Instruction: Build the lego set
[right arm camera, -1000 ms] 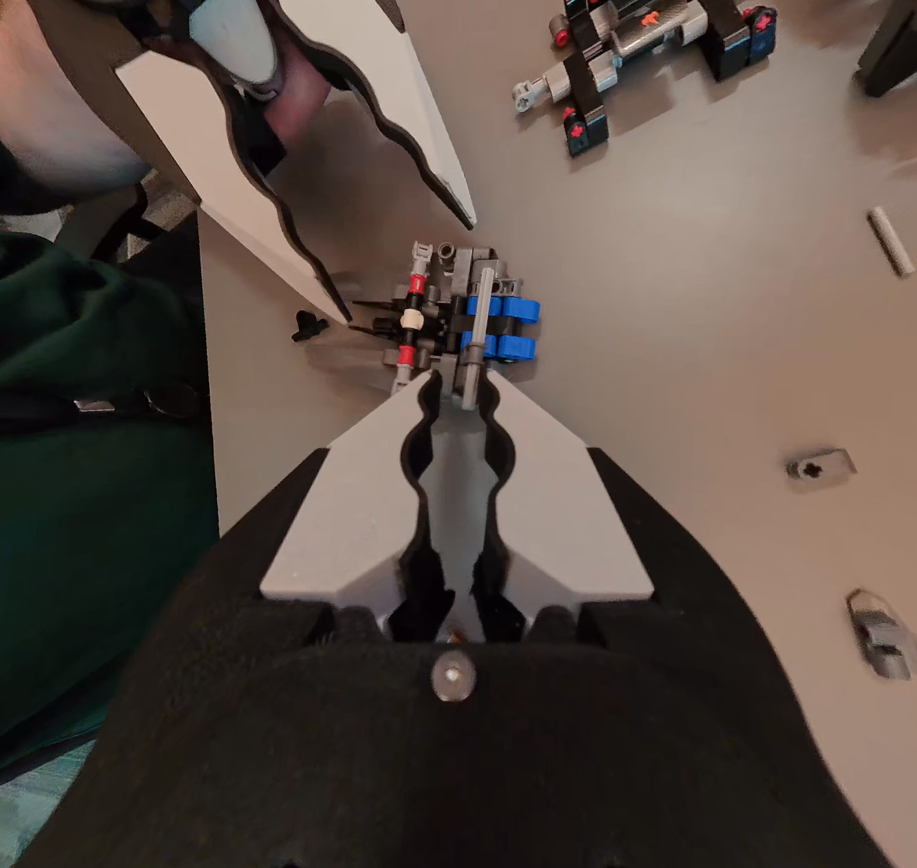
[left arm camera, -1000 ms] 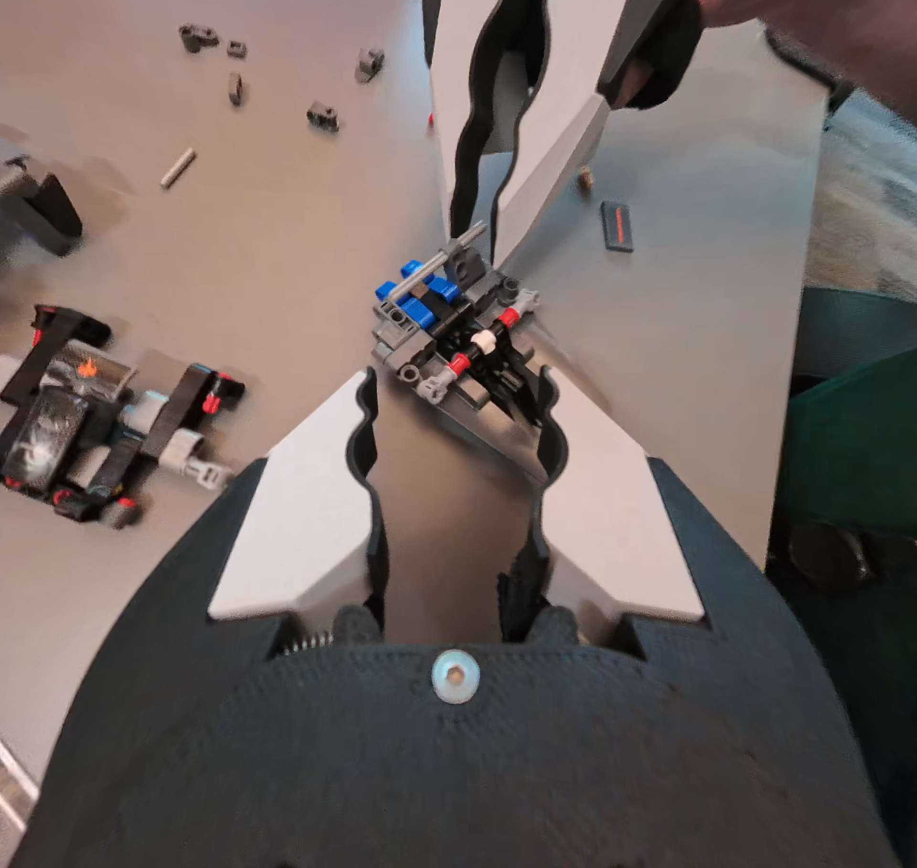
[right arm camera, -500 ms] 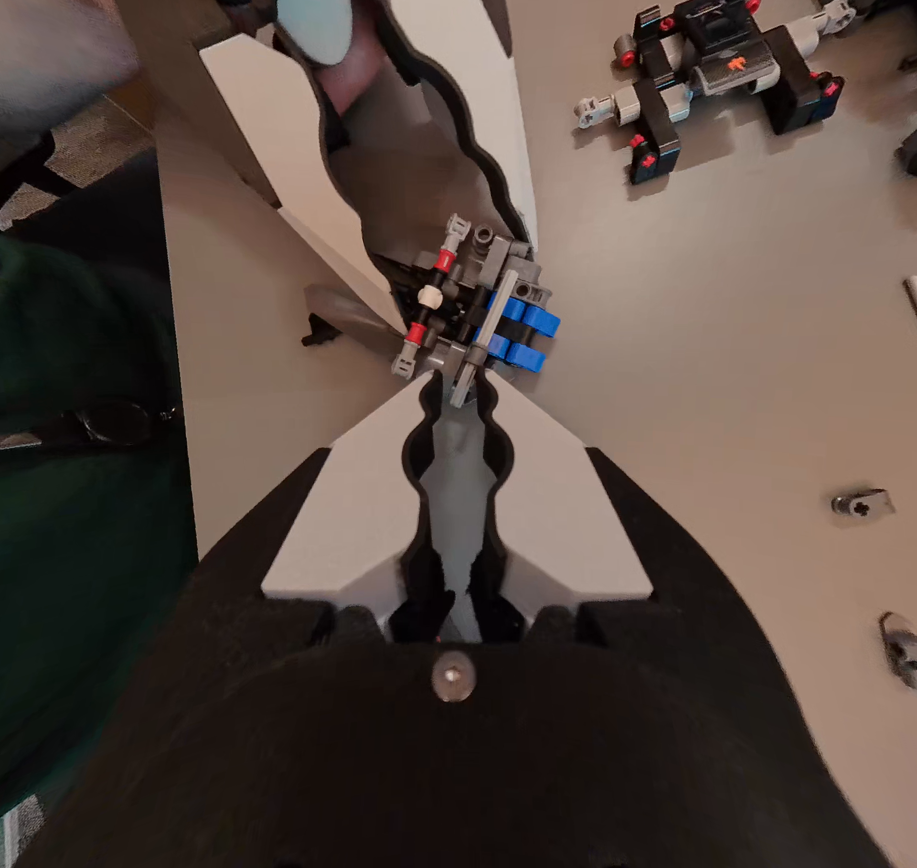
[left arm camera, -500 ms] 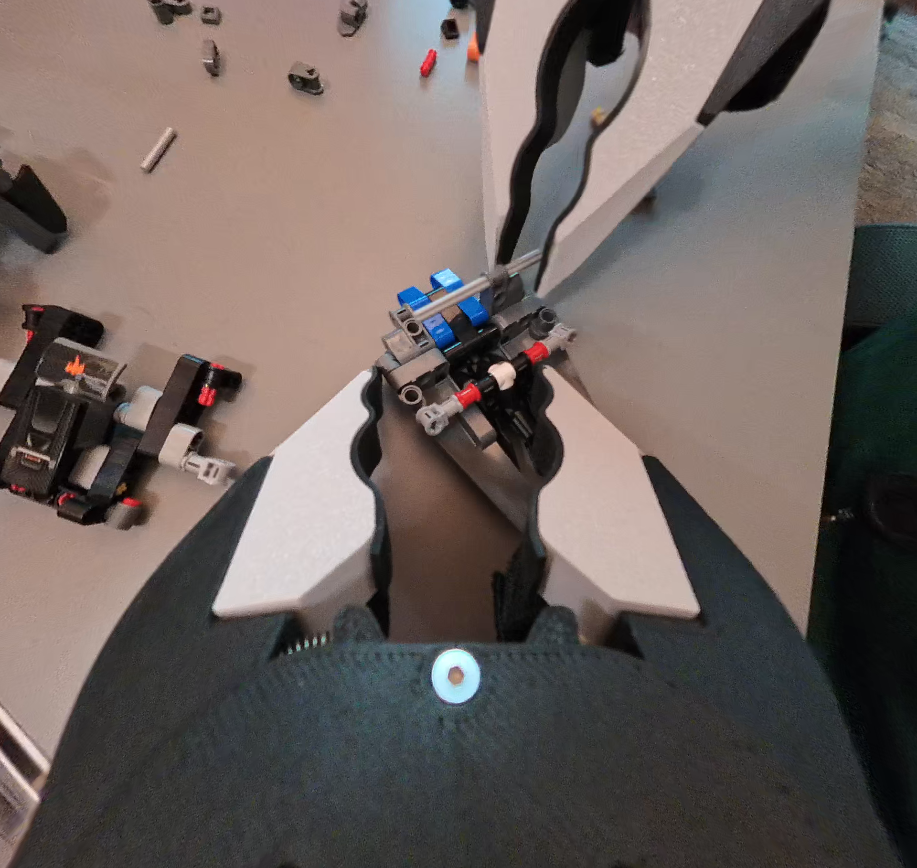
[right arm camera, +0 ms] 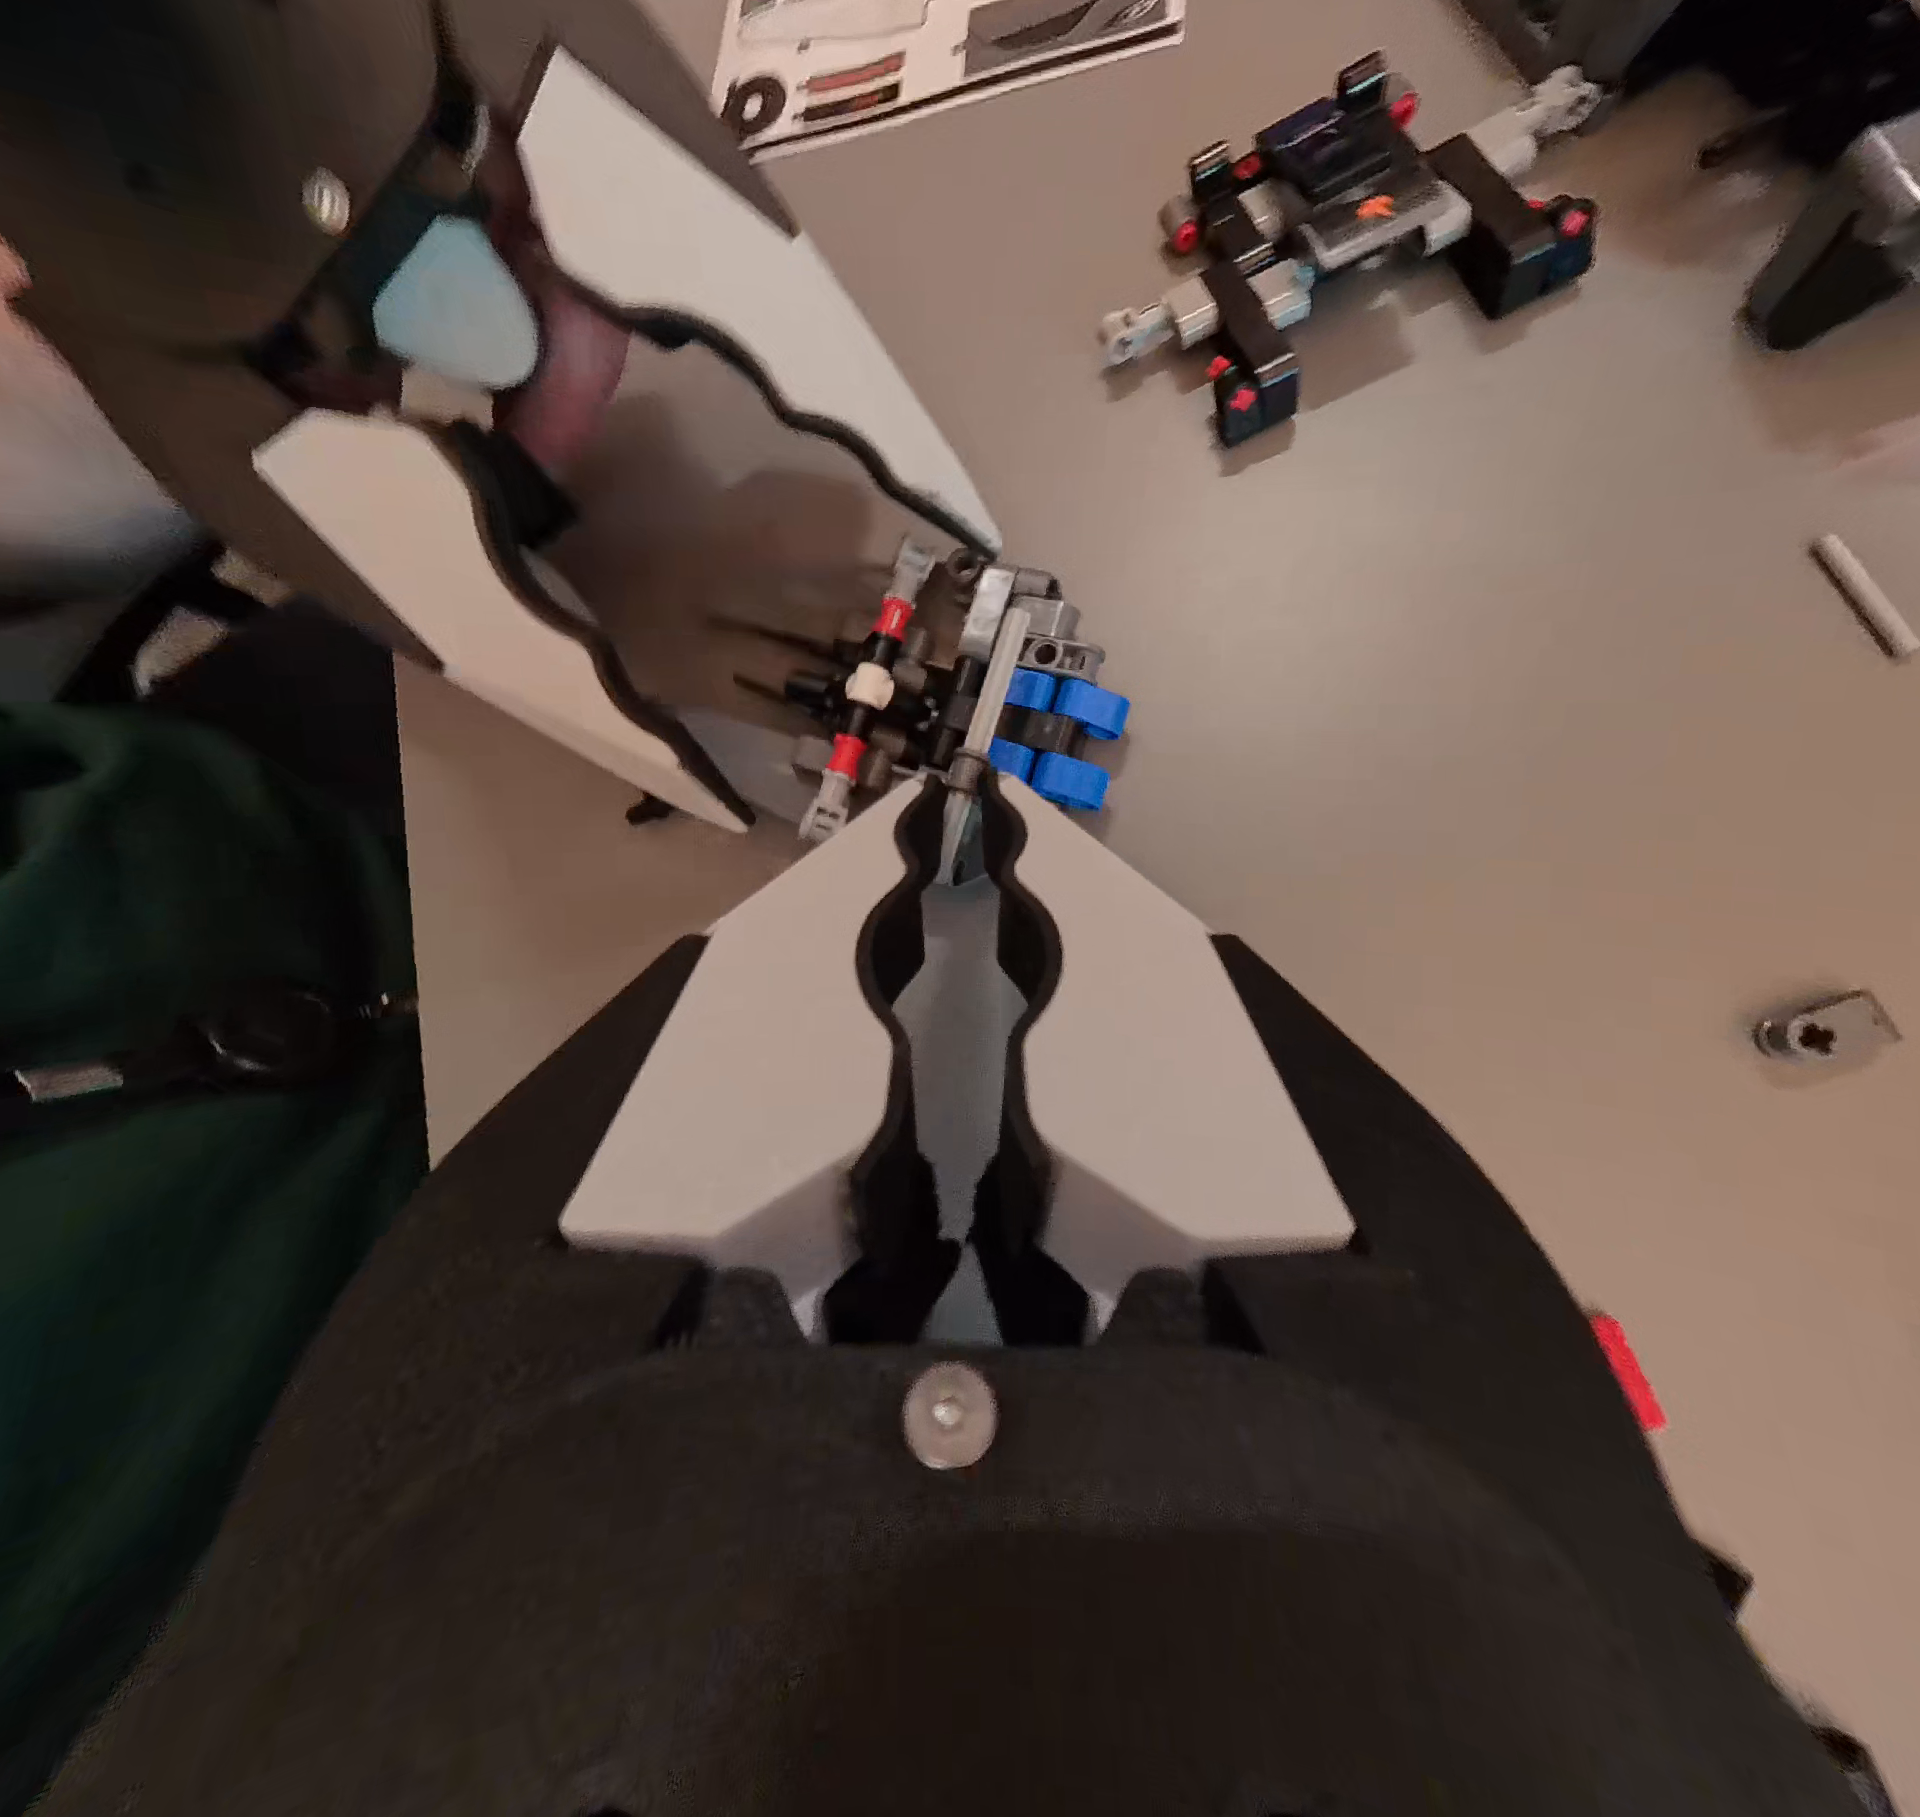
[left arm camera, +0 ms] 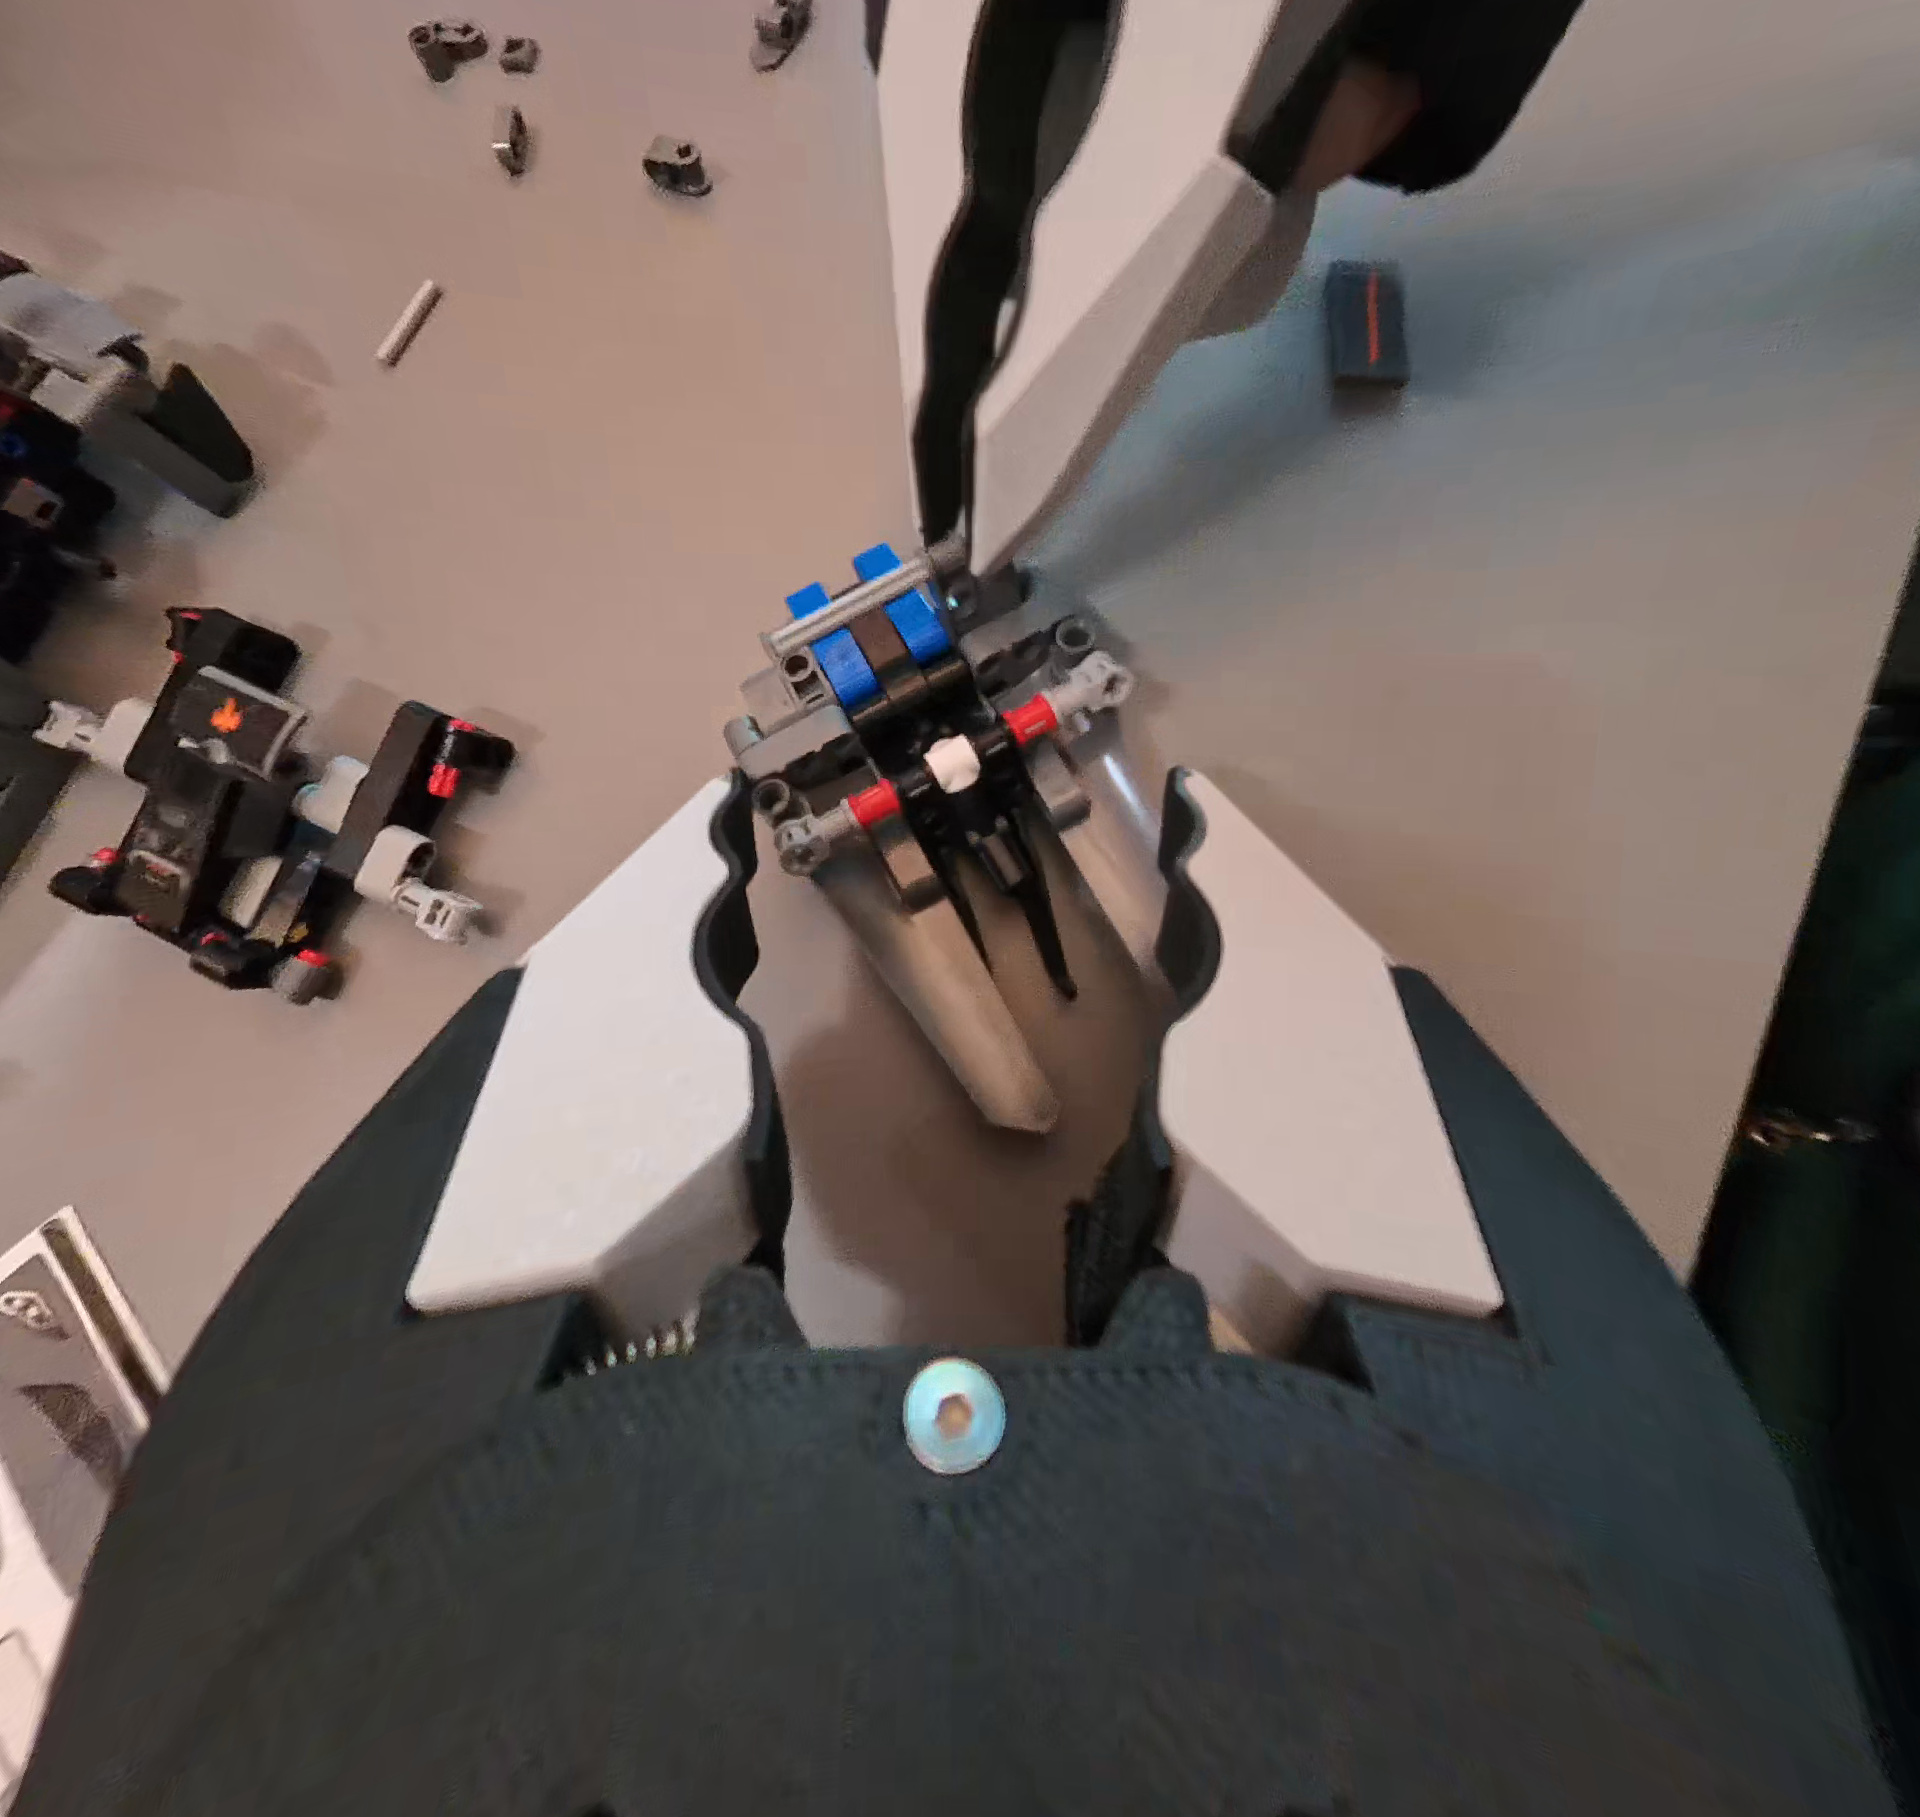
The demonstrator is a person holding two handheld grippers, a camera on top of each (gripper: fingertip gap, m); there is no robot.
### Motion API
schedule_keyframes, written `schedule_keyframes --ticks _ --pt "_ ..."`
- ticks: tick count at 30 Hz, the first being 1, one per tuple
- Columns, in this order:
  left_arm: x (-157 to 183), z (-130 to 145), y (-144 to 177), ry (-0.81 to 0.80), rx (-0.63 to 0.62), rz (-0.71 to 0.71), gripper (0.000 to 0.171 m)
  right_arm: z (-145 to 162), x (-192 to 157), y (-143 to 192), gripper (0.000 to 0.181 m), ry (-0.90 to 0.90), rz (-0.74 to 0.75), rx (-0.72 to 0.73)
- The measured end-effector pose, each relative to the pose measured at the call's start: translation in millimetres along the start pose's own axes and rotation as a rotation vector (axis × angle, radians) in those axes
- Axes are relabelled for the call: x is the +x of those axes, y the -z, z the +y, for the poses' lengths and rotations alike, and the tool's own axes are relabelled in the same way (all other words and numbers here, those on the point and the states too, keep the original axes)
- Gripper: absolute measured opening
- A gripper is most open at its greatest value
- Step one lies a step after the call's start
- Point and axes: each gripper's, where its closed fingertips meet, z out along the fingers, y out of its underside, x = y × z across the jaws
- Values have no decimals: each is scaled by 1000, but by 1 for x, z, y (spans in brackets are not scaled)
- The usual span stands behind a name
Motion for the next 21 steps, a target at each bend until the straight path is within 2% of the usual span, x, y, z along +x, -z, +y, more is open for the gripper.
schedule_keyframes --ticks 5,9,17,21 --pt "-1 -1 -2 -15 -2 -29 76 4 6 2 4 -167 -88 58" --pt "-1 -2 -2 -18 3 -24 76 12 17 0 3 -234 -82 68" --pt "-5 -2 0 -6 7 -23 76 11 16 5 11 -220 -98 68" --pt "-13 -17 6 1 47 8 72 16 13 2 12 -222 -117 41"
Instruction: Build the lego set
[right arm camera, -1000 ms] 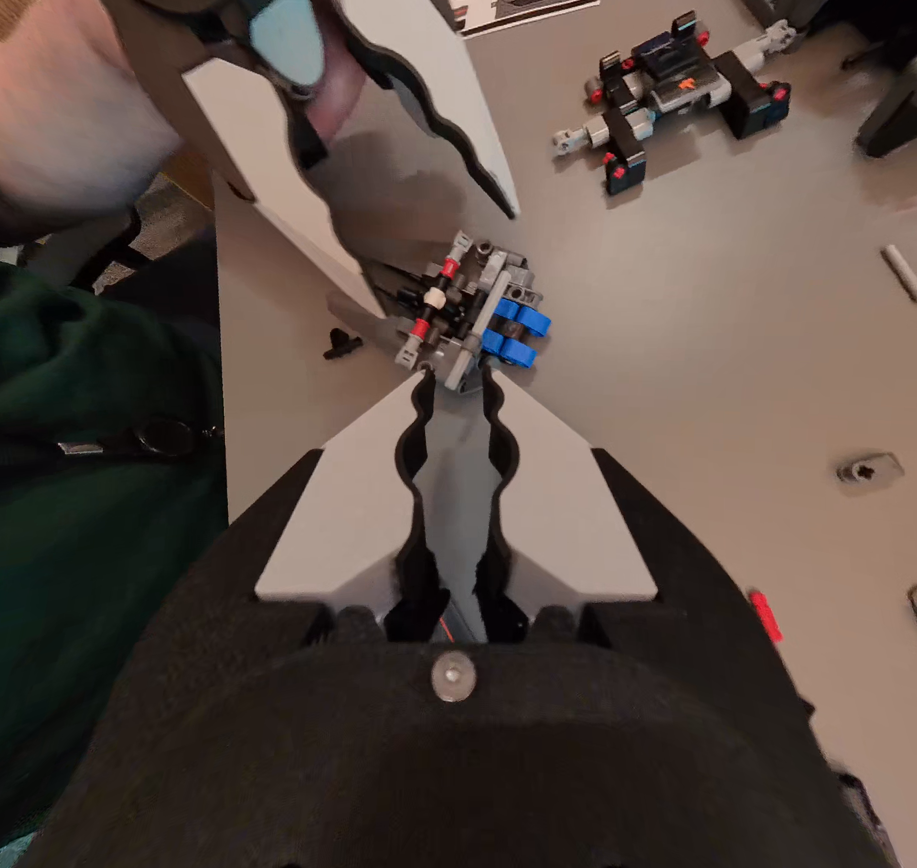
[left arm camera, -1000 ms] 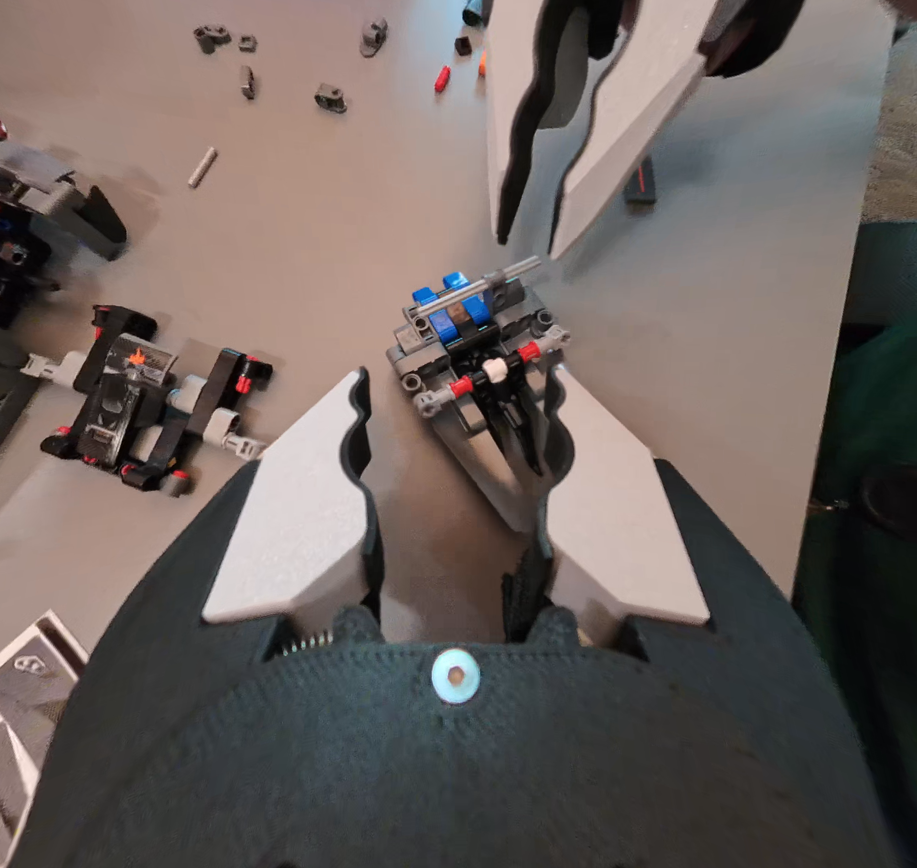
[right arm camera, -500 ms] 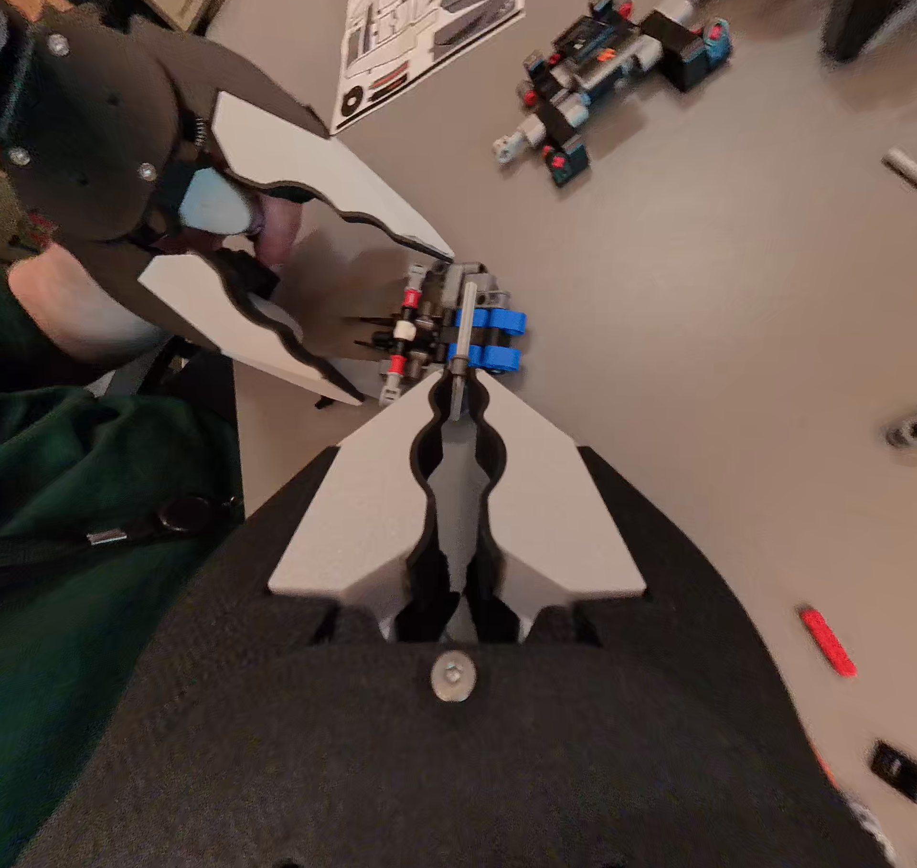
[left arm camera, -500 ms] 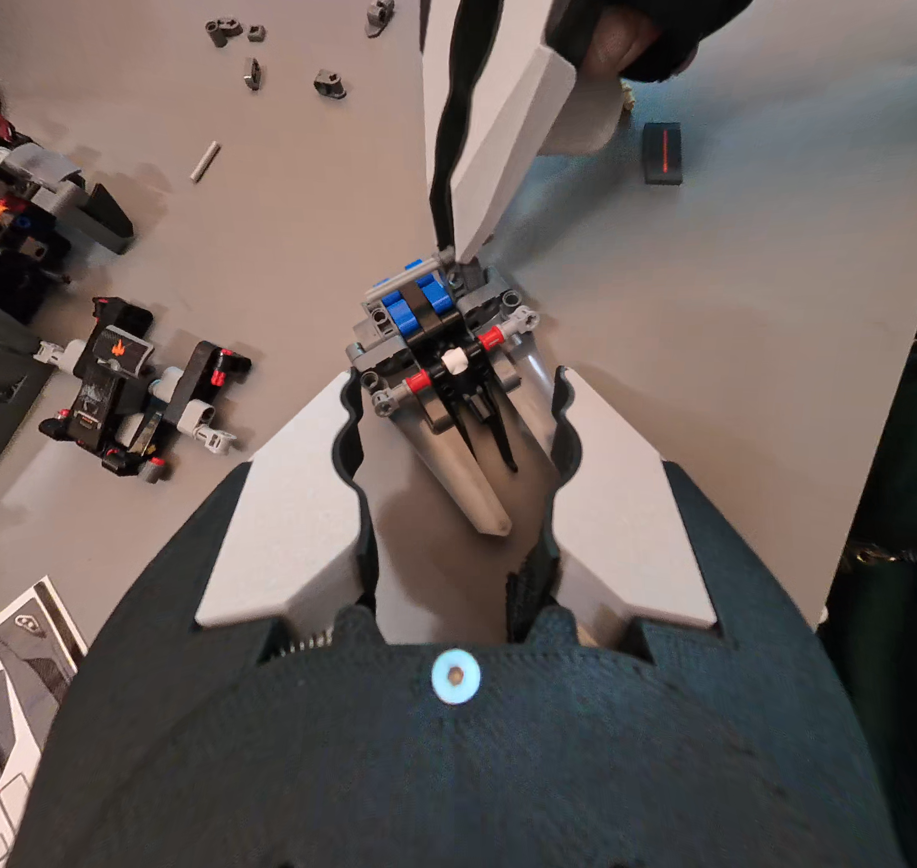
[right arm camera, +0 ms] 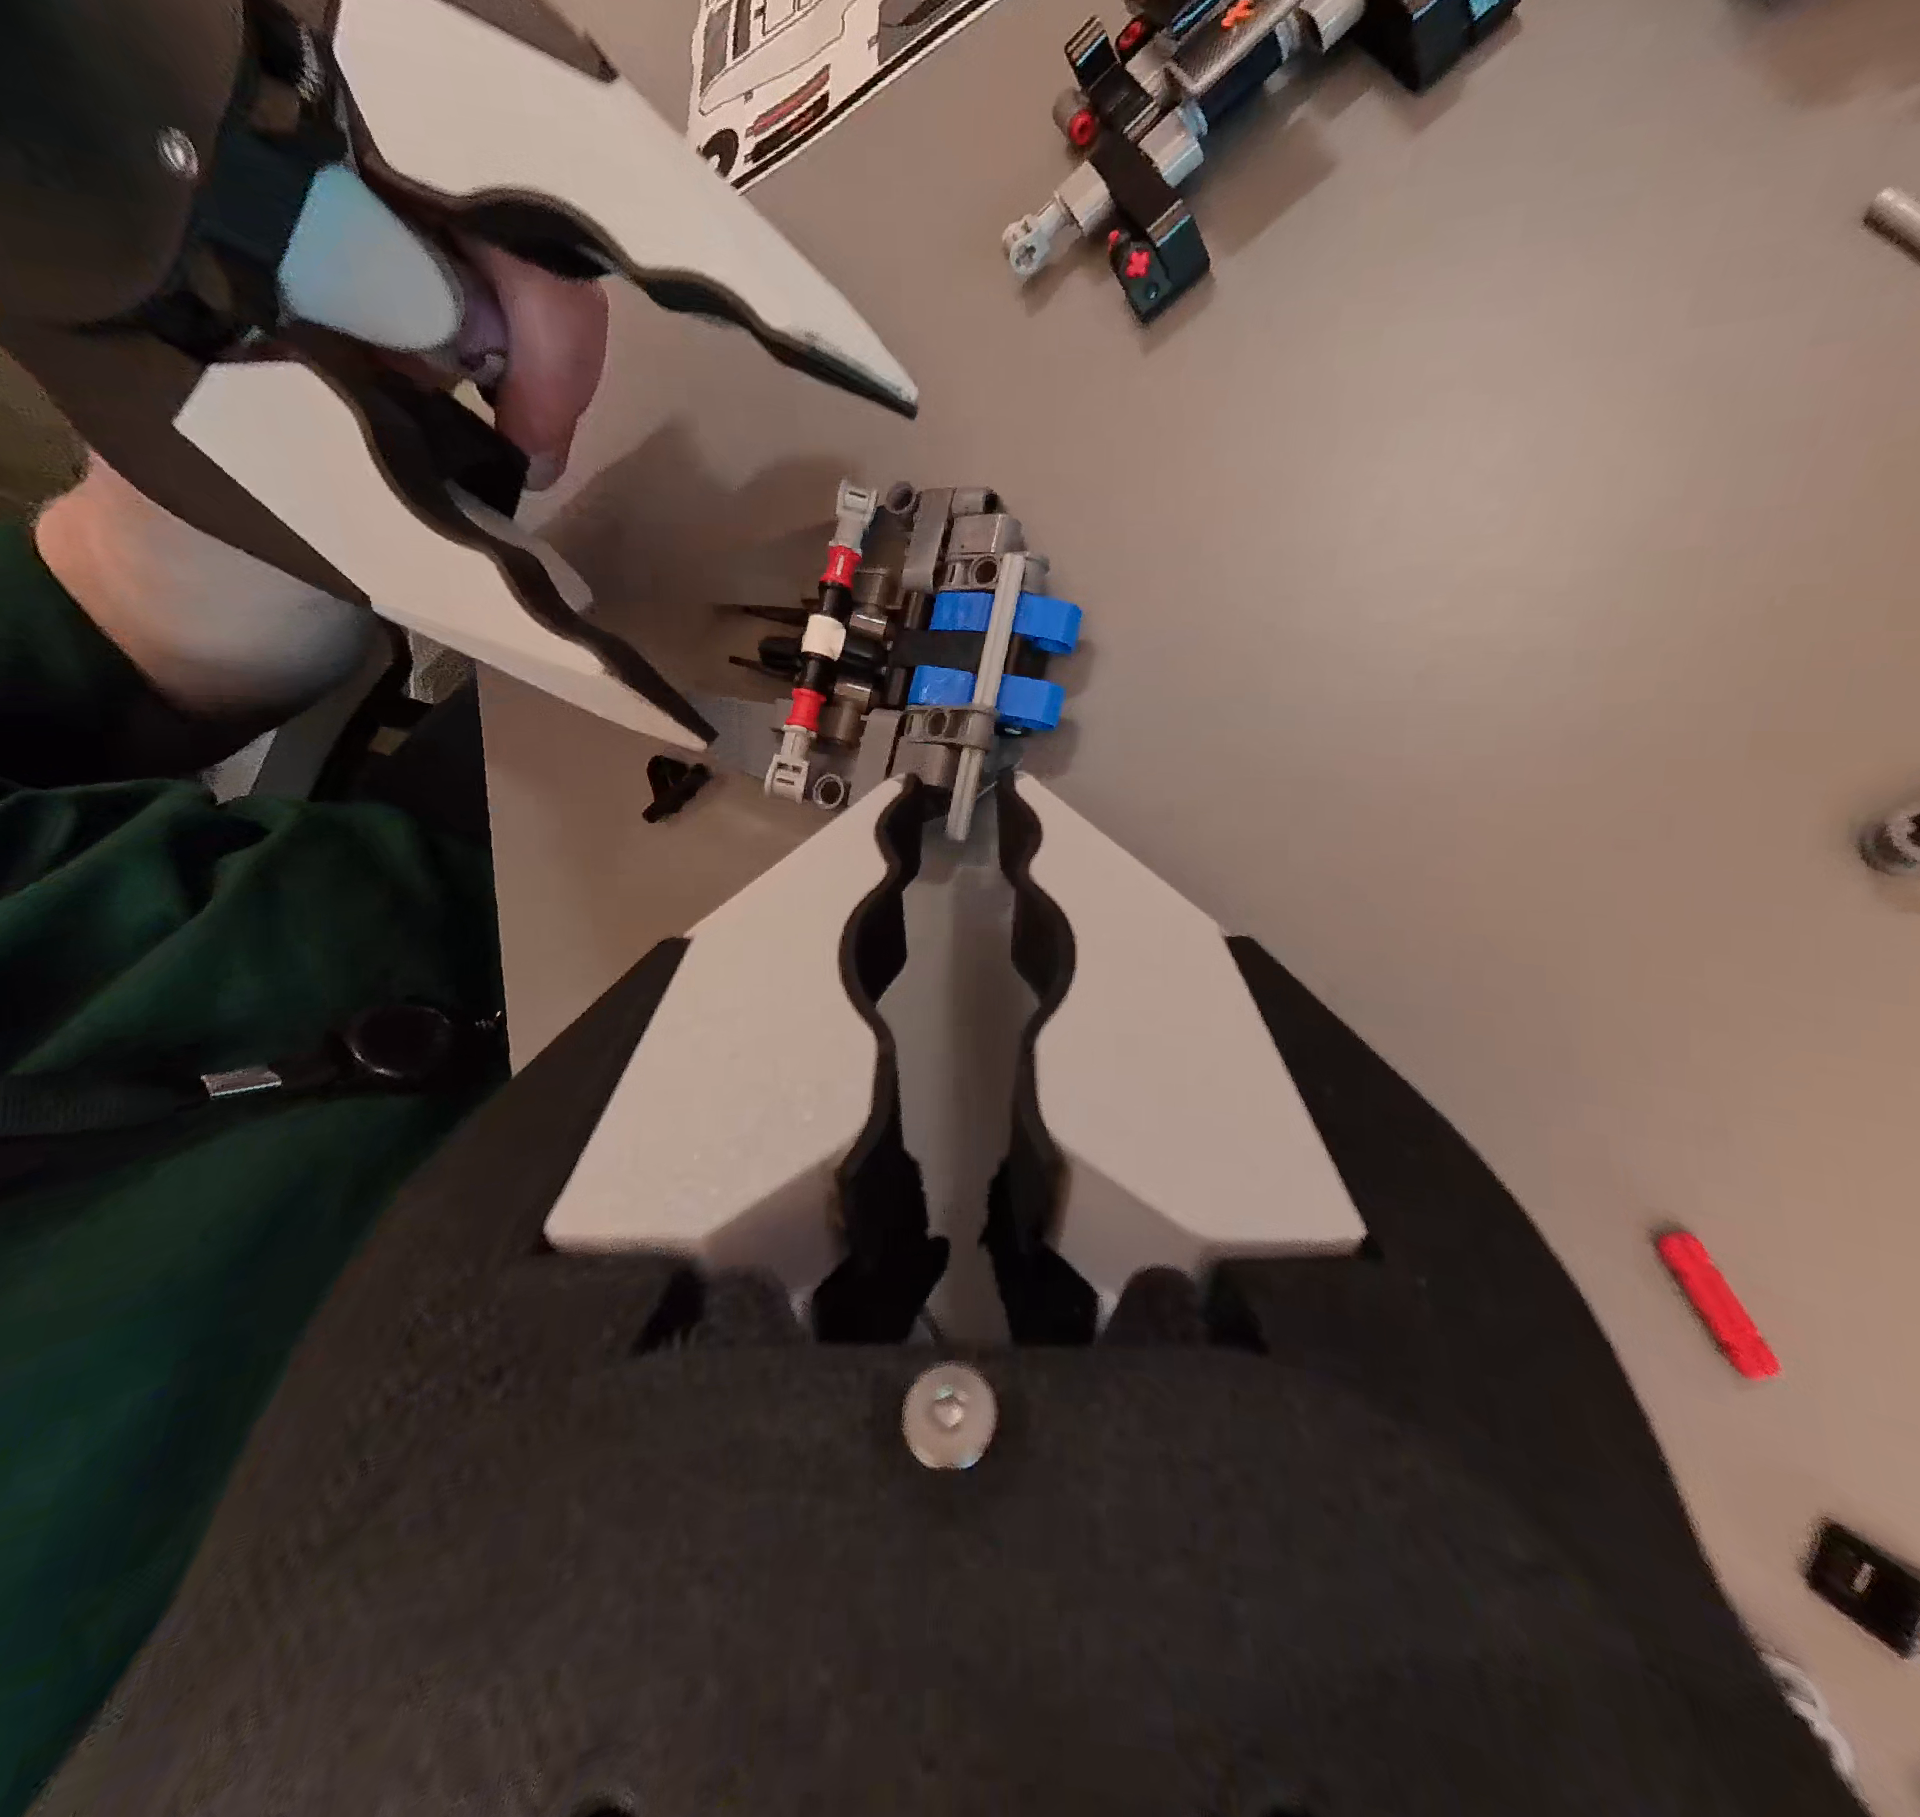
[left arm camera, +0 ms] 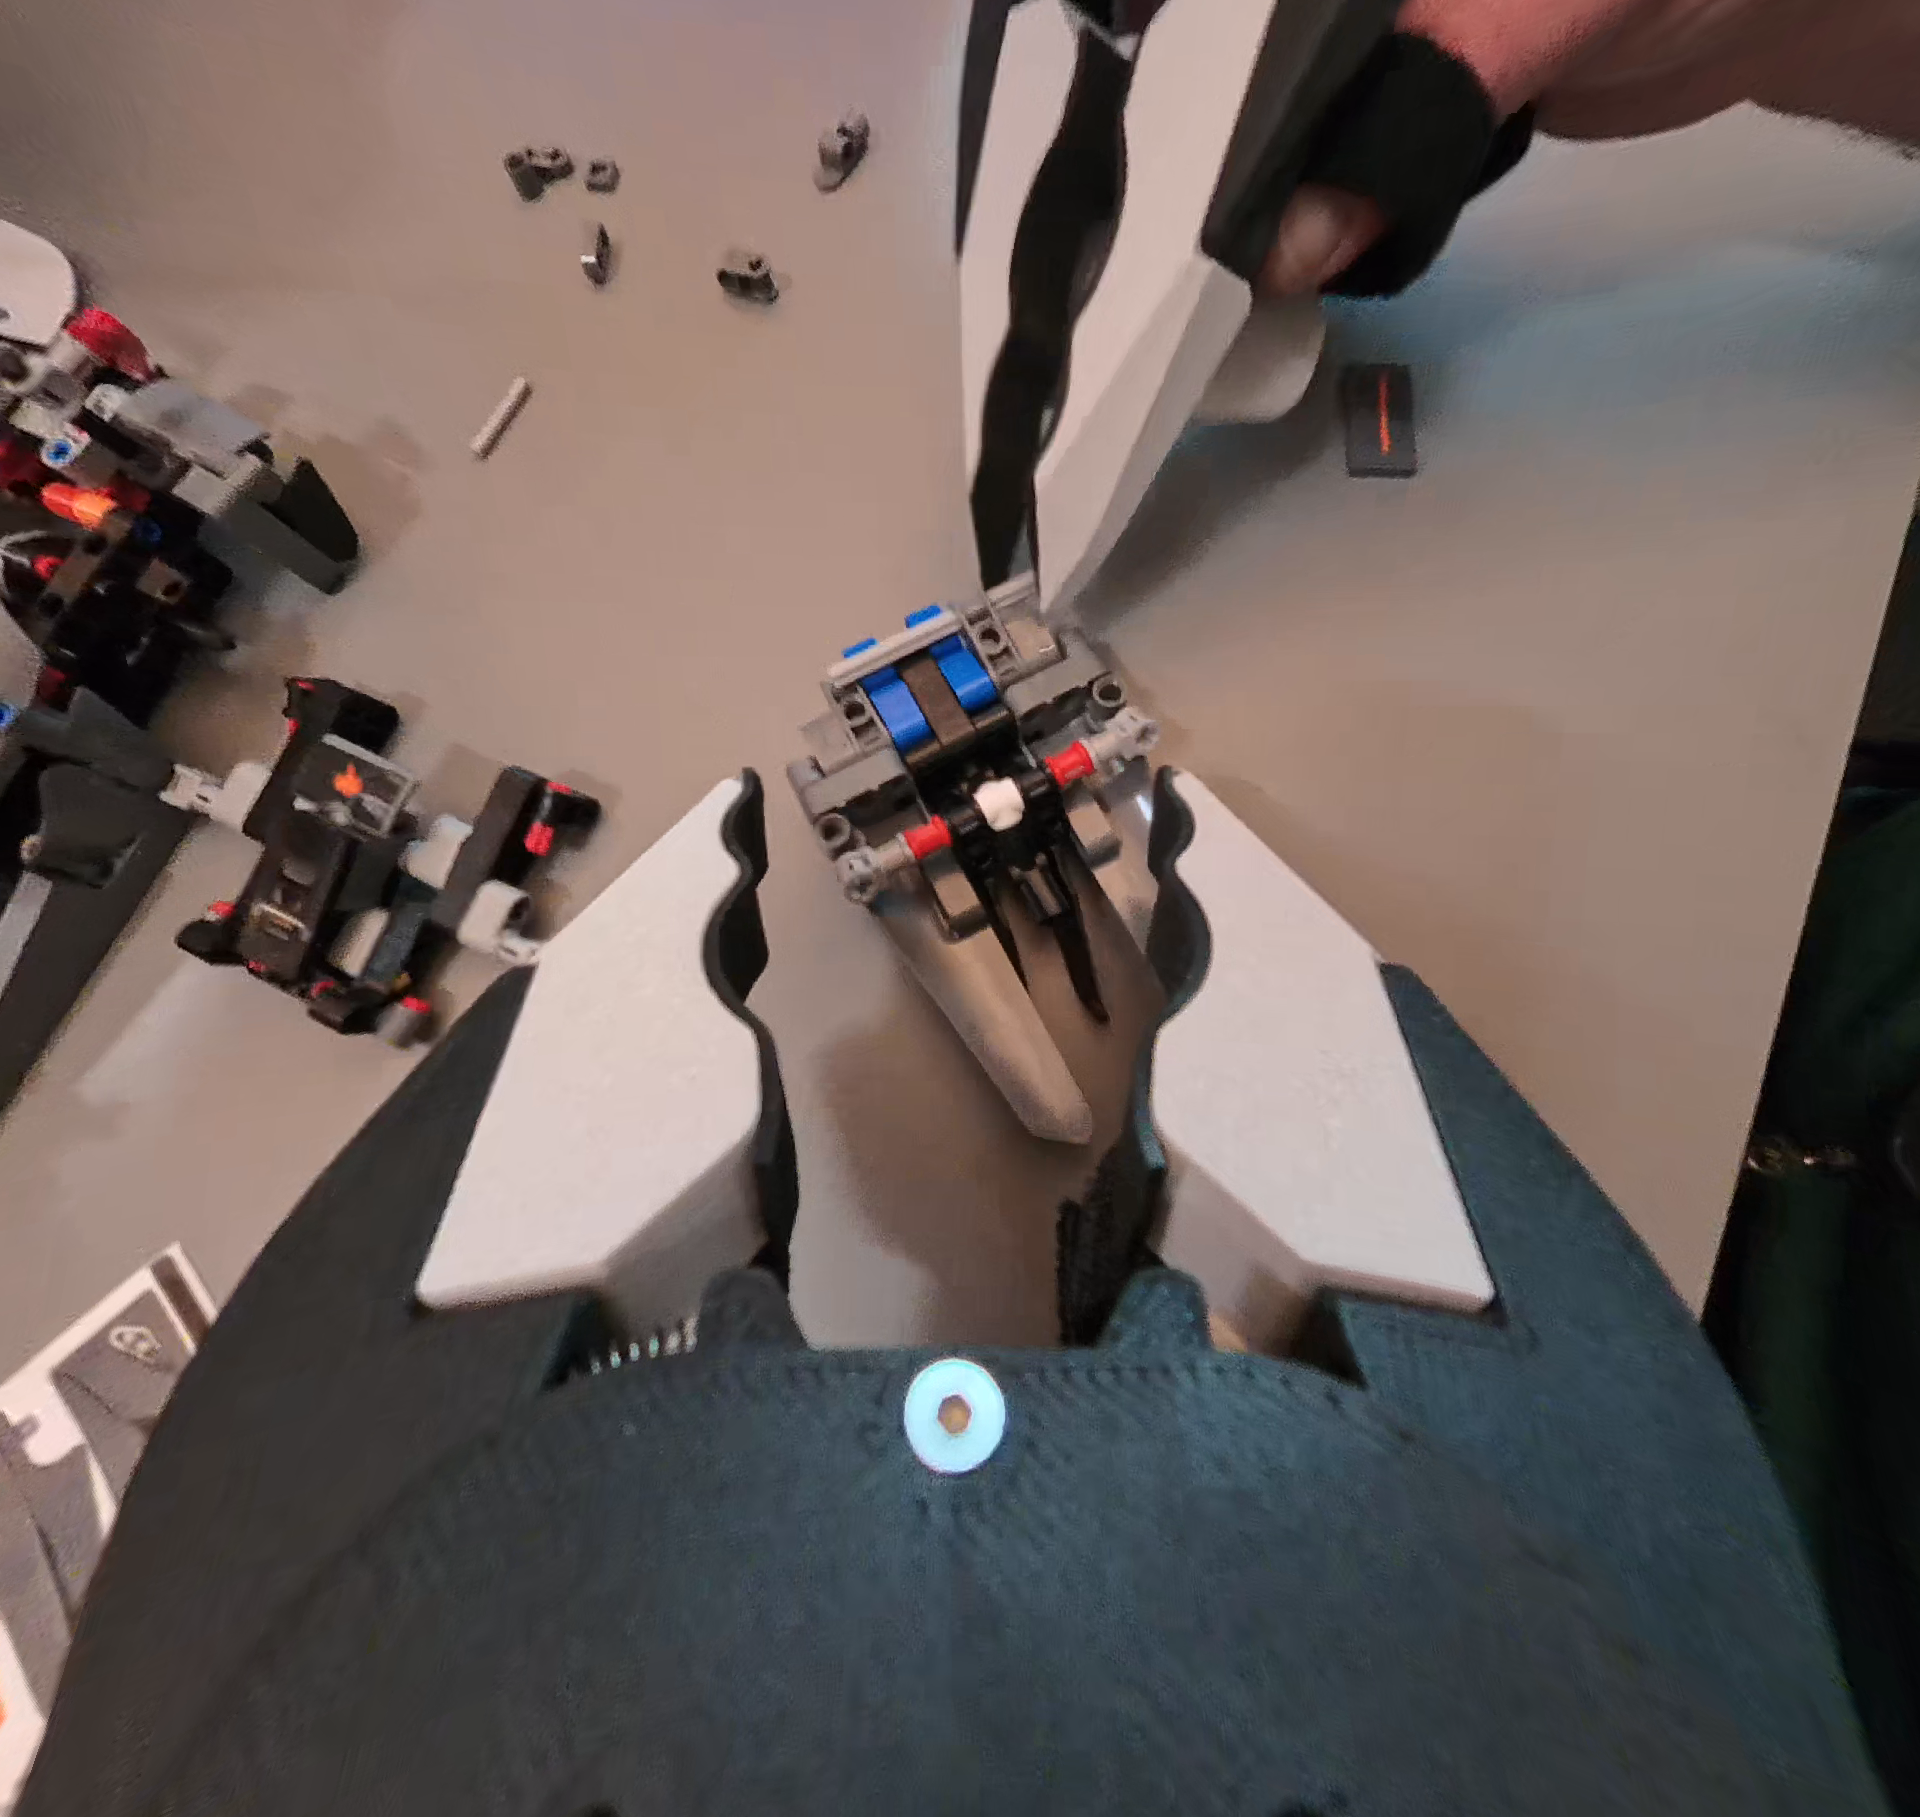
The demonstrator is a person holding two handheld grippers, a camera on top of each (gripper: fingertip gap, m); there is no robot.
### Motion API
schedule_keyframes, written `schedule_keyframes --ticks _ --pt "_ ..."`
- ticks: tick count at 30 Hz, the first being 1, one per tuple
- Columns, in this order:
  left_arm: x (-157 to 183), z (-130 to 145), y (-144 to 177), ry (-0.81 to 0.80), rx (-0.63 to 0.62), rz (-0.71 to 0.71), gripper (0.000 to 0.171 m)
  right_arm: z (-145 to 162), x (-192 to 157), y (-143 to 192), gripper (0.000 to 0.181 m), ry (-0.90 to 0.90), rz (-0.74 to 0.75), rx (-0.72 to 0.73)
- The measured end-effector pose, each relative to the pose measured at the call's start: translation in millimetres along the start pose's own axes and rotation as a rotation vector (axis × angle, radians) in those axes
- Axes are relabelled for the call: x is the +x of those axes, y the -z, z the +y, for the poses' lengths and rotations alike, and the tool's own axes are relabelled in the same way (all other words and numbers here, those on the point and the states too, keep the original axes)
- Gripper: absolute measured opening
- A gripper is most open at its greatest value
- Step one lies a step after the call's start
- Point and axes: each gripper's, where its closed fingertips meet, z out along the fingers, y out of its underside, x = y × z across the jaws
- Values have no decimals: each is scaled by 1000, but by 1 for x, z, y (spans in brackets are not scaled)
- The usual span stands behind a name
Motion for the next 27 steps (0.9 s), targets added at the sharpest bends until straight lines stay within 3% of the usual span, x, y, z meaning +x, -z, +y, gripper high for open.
schedule_keyframes --ticks 5,11,21,27 --pt "-2 -13 -5 -53 -36 12 71 0 2 -4 2 13 30 11" --pt "0 5 -27 -45 -143 -105 85 -3 -3 -5 2 -1 30 56" --pt "-7 0 -26 -182 -105 -315 83 -11 -4 -3 1 -24 92 179" --pt "-11 -7 -24 -183 -67 -312 82 -18 -6 6 1 89 215 236"
